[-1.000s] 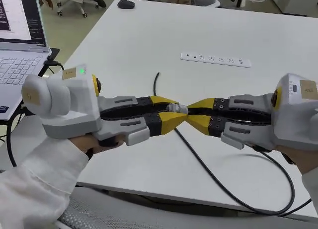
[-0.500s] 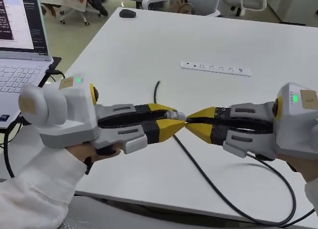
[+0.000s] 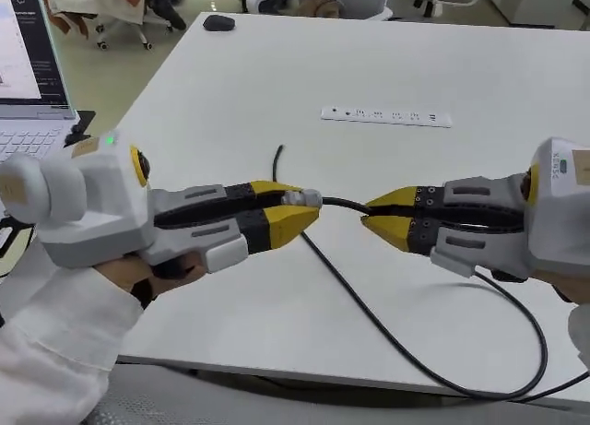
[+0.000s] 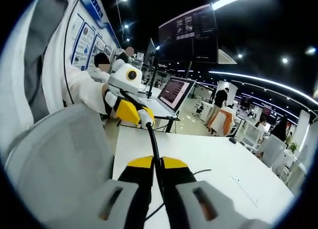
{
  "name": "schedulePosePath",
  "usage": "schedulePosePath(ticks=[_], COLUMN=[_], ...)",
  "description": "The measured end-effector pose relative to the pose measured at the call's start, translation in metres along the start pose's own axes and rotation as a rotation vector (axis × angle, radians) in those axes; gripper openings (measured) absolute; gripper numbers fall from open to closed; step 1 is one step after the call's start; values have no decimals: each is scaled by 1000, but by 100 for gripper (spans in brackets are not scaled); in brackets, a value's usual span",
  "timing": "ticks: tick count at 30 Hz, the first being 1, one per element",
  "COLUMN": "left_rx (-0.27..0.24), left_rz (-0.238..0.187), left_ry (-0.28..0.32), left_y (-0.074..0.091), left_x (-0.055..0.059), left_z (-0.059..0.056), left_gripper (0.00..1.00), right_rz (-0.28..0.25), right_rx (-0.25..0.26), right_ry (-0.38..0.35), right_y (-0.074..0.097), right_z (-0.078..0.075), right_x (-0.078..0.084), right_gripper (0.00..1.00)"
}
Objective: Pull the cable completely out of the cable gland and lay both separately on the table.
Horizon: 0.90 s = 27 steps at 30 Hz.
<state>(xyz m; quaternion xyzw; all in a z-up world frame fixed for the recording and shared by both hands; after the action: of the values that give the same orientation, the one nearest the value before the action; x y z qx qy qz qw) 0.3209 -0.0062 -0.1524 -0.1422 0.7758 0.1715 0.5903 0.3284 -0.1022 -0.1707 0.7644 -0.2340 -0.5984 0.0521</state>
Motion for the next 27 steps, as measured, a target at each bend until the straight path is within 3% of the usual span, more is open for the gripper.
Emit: schedulePosePath(ticks=[9,14,16,20,23,27], left_rx=[39,63,80,86,89,97], left_rz=[-1,3,17,20,18,18], left_ry=[13,36,-28,-4,-14,-32], left_y=[-23,-40,-39,-37,-37,-37], left_x=[-3,6,4,6,5,5], left_z=[6,6,3,2,1,-3], left_gripper=[17,17,17,17,17,17], right_rz=[30,70,84,99,106,117], right_rx=[80,127,129,121,114,112], right_ry=[-33,-63,-66,-71,-110,-99], right_y=[22,32,32,27,24,21], right_z=[-15,-20,-18,-12,-14,-15], right_x=[15,28,32,34,37,33], right_gripper=[3,4,4,4,5,10])
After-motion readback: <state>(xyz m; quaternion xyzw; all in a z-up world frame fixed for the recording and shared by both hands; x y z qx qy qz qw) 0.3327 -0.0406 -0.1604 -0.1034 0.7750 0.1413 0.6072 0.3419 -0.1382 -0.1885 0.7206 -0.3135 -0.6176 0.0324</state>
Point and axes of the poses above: the centre of the closed fingertips' face, and the gripper's own axes: y roughly backward along the fingers, z roughly to its left, x roughly out of its underside, the point moved 3 cm from there along y, roughly backward along the fingers, and after that the axes turned 6 degrees about z, right-handed, at the moved point
